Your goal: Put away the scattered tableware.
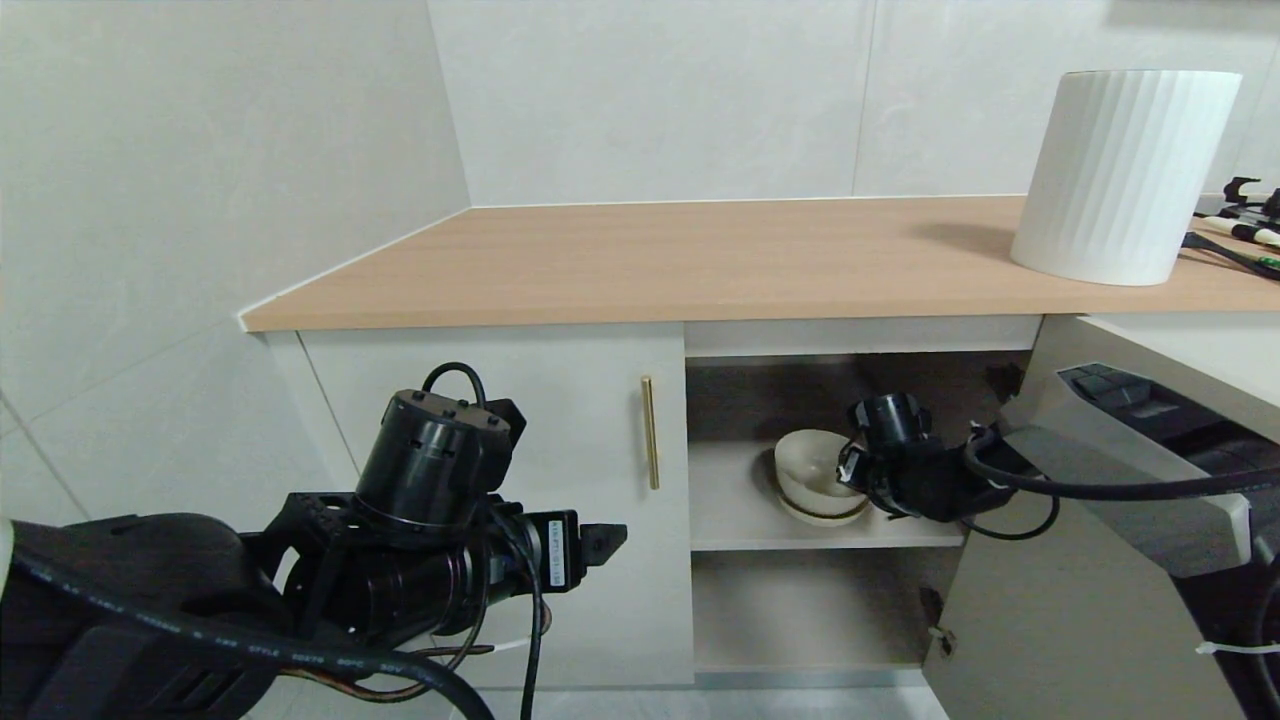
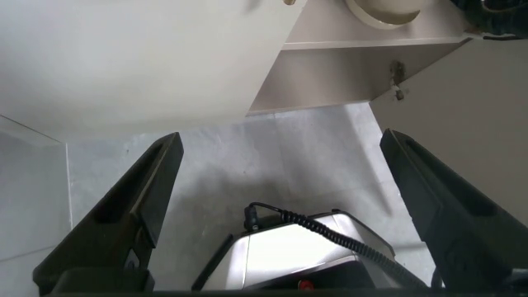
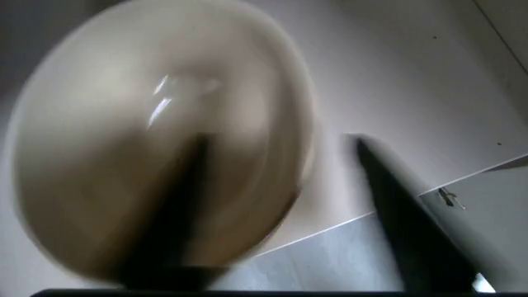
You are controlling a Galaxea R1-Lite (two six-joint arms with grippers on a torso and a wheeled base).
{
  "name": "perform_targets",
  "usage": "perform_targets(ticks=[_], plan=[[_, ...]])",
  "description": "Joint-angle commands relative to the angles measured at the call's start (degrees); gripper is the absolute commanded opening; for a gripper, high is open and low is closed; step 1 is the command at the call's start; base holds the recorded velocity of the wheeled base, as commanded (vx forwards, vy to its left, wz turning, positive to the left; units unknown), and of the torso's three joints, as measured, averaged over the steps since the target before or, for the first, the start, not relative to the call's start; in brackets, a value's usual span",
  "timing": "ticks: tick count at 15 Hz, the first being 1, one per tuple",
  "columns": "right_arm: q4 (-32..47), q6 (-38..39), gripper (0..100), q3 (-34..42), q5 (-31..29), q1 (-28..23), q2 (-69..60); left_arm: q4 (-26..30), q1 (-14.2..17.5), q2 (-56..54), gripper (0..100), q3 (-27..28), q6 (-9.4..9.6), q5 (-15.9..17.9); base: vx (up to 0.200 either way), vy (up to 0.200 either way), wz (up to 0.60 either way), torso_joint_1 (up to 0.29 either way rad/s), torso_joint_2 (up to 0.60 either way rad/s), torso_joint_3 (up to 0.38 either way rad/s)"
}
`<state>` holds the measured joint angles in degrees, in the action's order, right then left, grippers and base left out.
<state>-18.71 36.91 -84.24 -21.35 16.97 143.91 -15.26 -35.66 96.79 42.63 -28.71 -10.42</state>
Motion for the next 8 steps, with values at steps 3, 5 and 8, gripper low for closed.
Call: perform_targets(ticks=[3,5,8], plan=[[0.1,0.0,100,0.2,0.0,0.0,-0.3,0.0,0.0,0.0,100,0.0,-0.03,0.0,0.000,0.000,0.00,0.000,0.00,0.000],[0.1,0.0,100,0.3,0.0,0.0,-0.5,0.0,0.1,0.0,100,0.0,-0.03,0.0,0.000,0.000,0.00,0.000,0.00,0.000],[1.2,0.1,100,3.0,0.3,0.5,-4.0,-0.1,1.1,-0.7,100,0.1,-0.03,-0.1,0.000,0.000,0.00,0.000,0.00,0.000]])
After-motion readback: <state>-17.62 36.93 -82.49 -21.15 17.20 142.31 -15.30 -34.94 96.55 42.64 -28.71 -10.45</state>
